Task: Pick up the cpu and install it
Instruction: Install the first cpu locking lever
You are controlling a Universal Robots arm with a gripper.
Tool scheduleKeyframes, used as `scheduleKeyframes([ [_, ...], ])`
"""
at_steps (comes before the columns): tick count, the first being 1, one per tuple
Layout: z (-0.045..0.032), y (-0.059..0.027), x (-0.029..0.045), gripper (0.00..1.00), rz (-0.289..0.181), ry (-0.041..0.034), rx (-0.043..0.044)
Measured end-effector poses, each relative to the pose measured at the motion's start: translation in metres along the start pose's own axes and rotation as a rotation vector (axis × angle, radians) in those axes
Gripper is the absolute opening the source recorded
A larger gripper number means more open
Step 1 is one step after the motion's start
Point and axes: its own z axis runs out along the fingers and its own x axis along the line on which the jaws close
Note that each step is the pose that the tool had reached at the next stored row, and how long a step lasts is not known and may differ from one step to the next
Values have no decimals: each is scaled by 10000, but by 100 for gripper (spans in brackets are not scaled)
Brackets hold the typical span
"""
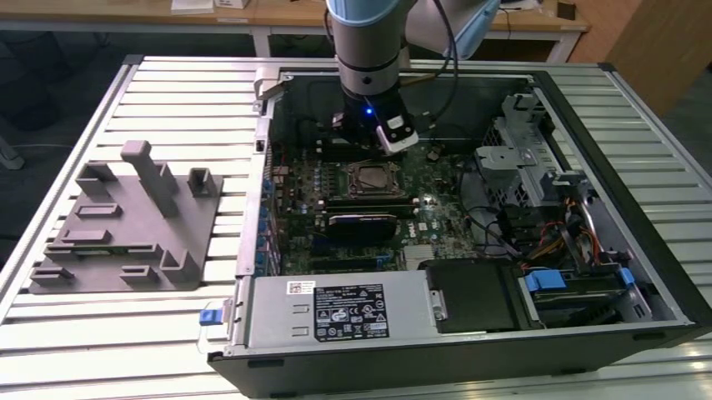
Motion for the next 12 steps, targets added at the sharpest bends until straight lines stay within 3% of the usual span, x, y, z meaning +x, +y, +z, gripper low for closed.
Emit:
scheduleKeyframes([
  [12, 7, -2, 1, 11, -231, 45, -27],
])
